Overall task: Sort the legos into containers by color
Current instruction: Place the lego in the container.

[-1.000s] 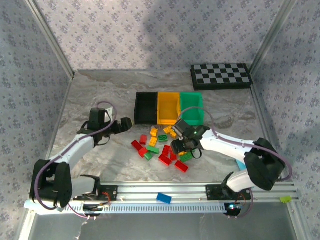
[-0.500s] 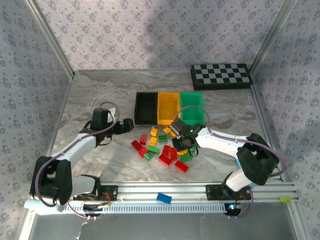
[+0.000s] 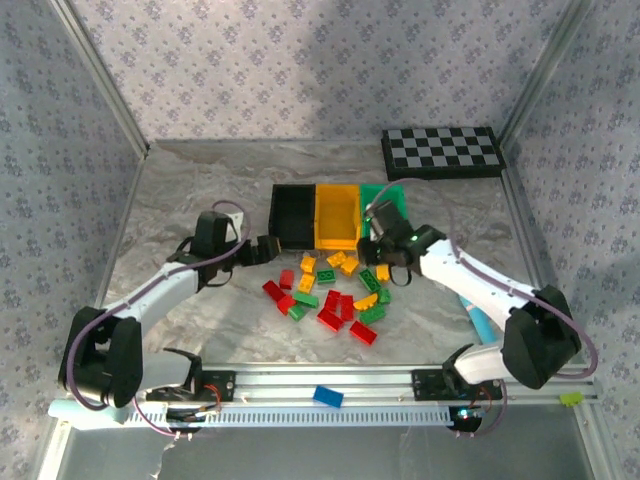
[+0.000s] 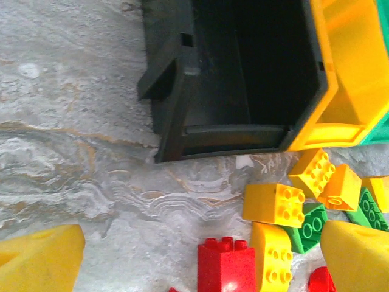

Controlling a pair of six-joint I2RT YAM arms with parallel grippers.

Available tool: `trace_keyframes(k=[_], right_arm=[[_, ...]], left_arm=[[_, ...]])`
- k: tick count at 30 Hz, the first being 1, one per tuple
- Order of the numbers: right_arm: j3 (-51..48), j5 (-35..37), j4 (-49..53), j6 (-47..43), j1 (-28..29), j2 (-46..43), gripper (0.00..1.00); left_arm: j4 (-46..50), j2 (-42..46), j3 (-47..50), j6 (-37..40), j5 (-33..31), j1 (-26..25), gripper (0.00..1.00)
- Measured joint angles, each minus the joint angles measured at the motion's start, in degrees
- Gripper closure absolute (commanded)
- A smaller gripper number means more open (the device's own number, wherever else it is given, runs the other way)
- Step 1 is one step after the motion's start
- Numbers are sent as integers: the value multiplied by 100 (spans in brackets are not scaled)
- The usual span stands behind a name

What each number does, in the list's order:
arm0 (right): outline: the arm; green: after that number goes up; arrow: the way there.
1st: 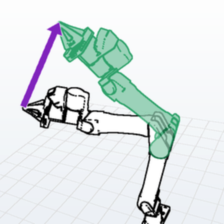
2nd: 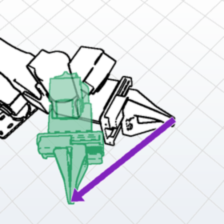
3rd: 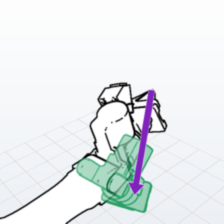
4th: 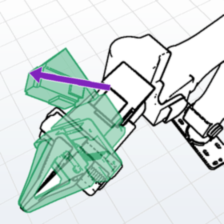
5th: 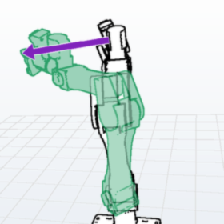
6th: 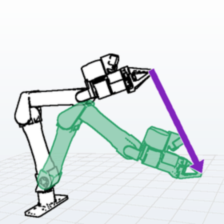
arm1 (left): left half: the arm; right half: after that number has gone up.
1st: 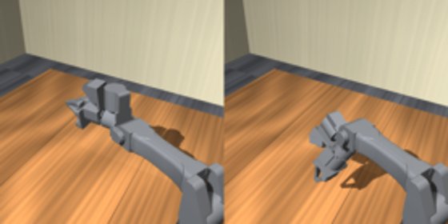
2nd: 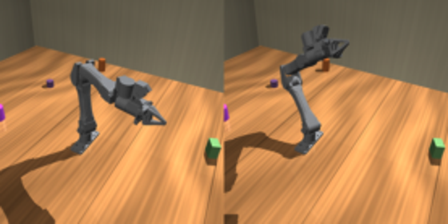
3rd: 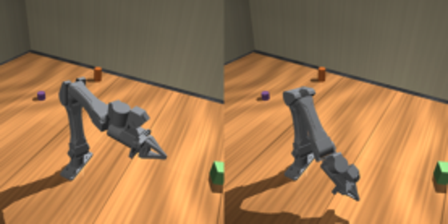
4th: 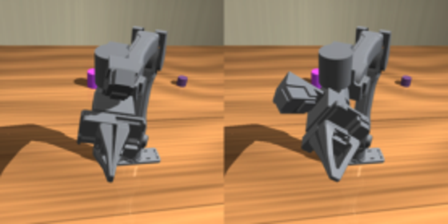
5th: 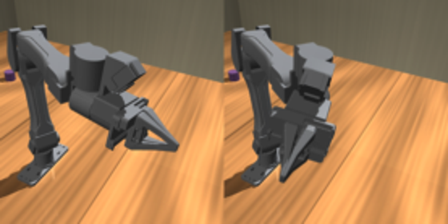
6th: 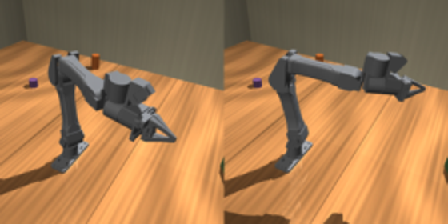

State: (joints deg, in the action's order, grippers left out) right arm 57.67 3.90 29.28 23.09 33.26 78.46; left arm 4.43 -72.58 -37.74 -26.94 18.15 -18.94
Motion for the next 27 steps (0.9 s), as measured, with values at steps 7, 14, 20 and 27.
trace_keyframes(k=[7,14,20,27], right_arm=[[260,63,-404,-31,-1047,343,68],[778,208,-555,-304,-1082,1141,37],[699,269,-546,-435,-1023,1058,38],[7,372,-376,-448,-787,249,38]], left_arm=[[-9,-72,-122,9,-133,-433,3],[17,-223,-356,50,-361,-907,5],[127,-614,-636,179,-568,-1244,11],[610,-1036,-977,380,-890,-1620,21]])
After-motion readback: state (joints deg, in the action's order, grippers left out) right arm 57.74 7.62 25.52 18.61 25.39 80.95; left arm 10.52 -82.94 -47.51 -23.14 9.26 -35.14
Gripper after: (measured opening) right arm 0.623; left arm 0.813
